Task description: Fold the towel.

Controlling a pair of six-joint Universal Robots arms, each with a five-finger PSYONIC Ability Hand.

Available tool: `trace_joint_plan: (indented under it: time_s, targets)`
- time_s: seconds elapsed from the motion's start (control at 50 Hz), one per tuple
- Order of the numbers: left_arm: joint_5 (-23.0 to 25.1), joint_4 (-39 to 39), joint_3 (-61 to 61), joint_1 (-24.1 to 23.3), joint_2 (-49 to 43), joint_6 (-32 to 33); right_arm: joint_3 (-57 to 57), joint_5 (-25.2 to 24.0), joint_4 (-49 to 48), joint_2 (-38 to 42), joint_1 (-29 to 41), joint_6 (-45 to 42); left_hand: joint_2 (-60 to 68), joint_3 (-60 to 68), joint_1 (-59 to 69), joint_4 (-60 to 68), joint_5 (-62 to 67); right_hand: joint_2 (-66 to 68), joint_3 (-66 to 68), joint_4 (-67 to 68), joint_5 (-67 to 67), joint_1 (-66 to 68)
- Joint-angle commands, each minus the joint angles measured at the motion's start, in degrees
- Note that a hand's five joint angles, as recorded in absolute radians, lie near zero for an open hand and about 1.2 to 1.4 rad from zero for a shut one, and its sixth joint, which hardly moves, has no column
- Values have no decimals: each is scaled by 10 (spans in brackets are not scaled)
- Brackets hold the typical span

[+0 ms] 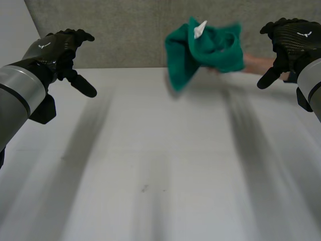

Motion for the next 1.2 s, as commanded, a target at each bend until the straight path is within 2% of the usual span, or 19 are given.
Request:
trace_joint_plan:
  time_s: [0.02, 0.1, 0.36, 0.5, 0.68, 0.7, 0.72, 0.78, 0.8, 0.84, 0.88, 0.94, 1.02, 1.08, 1.12, 1.14, 1.18, 1.2]
  targets:
    - [0, 5, -6, -1, -2, 0, 4, -40, 3, 0, 1, -14, -19, -20, -24, -18, -24, -23, -17, -29, -28, -7]
    - [0, 14, -9, -4, -4, 2, 9, -57, 4, 0, 3, -23, -19, -20, -24, -18, -24, -23, -17, -29, -28, -7]
    - [0, 21, -15, -6, -22, 4, 12, -60, 7, 12, 11, -48, -19, -20, -24, -18, -24, -23, -17, -29, -28, -7]
    - [0, 21, -15, -6, -26, 4, -8, -58, 10, 83, 12, -65, -19, -20, -24, -18, -24, -23, -17, -29, -28, -7]
    - [0, 25, -16, -8, -37, 4, -157, -69, 7, 273, 37, 109, -19, -20, -24, -18, -24, -23, -17, -29, -28, -7]
    - [0, 25, -16, -8, -40, 4, -158, -69, 7, 273, 37, 109, -19, -20, -24, -18, -24, -23, -17, -29, -28, -7]
    - [0, 25, -16, -8, -44, 4, -203, -77, 6, 315, 35, 159, -19, -20, -24, -18, -24, -23, -17, -29, -28, -7]
    - [-1, 25, -15, -8, -49, 4, -251, -82, 5, 368, 35, 204, -19, -20, -24, -18, -24, -23, -17, -29, -28, -7]
    - [0, 25, -15, -8, -53, 4, -289, -82, 5, 408, 37, 224, -19, -20, -24, -18, -24, -23, -17, -29, -28, -7]
    - [-1, 28, -15, -8, -57, 4, -309, -82, 5, 427, 37, 232, -19, -20, -24, -18, -24, -23, -17, -29, -28, -7]
    - [-1, 32, -15, -8, -63, 4, -386, -75, 5, 498, 43, 247, -17, -18, -22, -16, -23, -23, -17, -29, -28, -7]
    - [-1, 36, -16, -8, -69, 4, -439, -74, 4, 543, 44, 250, -17, -18, -22, -16, -23, -19, -13, -25, -24, -3]
    - [-1, 37, -15, -9, -79, 4, -540, -72, 4, 623, 54, 251, -15, -17, -20, -14, -21, 174, 180, 168, 169, 190]
    - [-1, 37, -15, -9, -85, 4, -577, -72, 5, 645, 56, 251, -15, -17, -20, -14, -21, 252, 258, 245, 247, 267]
    - [-1, 38, -15, -11, -87, 4, -592, -73, 6, 652, 56, 250, -15, -17, -20, -14, -21, 384, 390, 378, 379, 400]
    - [-1, 38, -15, -11, -87, 4, -592, -73, 6, 652, 56, 250, -15, -17, -20, -14, -21, 385, 391, 379, 380, 400]
    - [-2, 39, -15, -12, -91, 4, -603, -79, 13, 641, 62, 250, -15, -17, -20, -14, -21, 676, 682, 669, 671, 691]
    - [-1, 41, -15, -12, -91, 4, -601, -81, 15, 631, 63, 249, -15, -17, -20, -14, -21, 677, 683, 671, 672, 693]
